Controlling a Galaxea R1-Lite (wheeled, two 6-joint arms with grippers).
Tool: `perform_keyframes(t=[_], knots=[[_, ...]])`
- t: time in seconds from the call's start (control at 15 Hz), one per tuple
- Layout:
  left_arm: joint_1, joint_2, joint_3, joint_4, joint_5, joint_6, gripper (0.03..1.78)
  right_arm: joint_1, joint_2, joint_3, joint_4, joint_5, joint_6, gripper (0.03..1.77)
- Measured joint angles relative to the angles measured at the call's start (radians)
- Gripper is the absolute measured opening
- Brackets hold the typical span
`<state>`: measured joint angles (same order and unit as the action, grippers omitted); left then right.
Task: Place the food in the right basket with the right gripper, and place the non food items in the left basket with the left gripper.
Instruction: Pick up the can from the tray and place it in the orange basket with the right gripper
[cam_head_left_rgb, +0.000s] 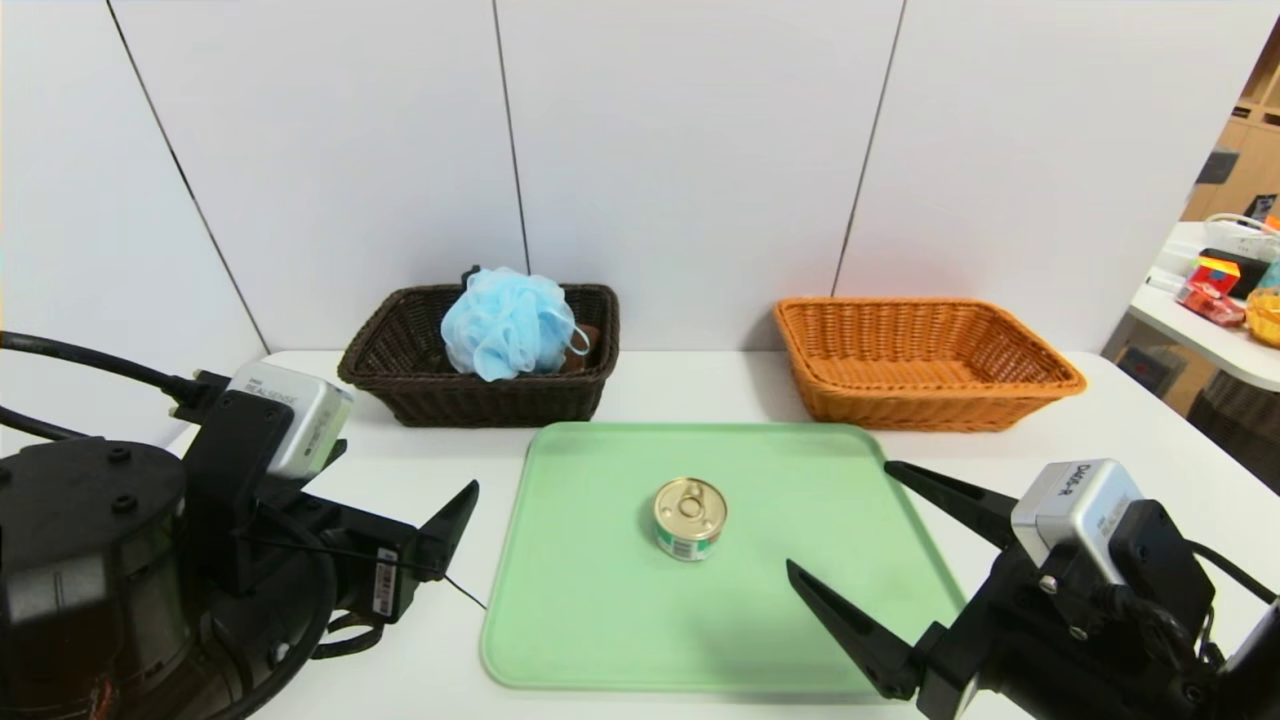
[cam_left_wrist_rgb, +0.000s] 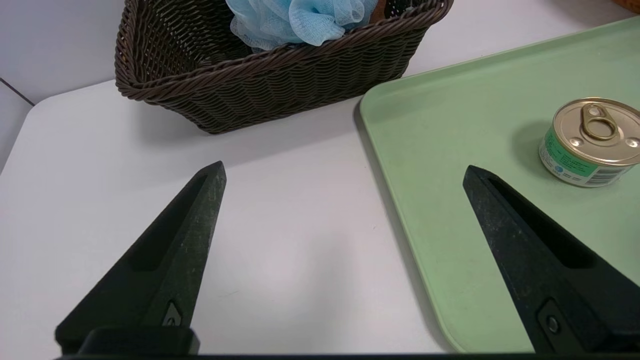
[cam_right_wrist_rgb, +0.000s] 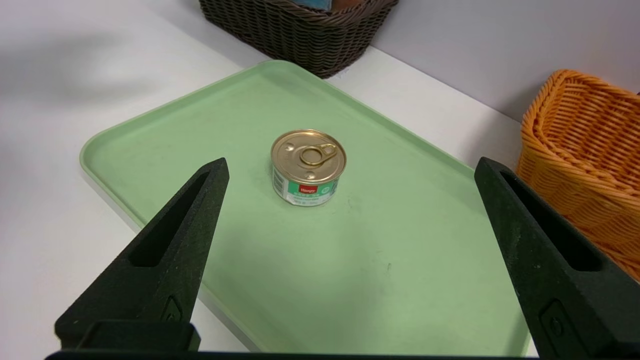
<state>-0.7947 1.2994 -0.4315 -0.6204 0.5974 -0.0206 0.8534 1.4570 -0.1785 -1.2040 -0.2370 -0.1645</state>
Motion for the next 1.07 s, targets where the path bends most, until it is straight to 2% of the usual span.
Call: perform_keyframes(t=[0.27, 0.4, 1.07], knots=[[0.0, 0.0, 0.003, 0.0, 0.001, 0.001, 1.69, 0.023, 0.152, 0.075, -0.252, -0.007, 0.004, 1.69], [0.0, 0.0, 0.004, -0.007, 0.003, 0.002, 1.69, 0.04, 0.231, 0.078, -0.311, -0.008, 0.002, 1.69], [0.0, 0.0, 0.012, -0.02, 0.005, 0.008, 1.69, 0.052, 0.476, -0.076, -0.317, -0.006, 0.004, 1.69]])
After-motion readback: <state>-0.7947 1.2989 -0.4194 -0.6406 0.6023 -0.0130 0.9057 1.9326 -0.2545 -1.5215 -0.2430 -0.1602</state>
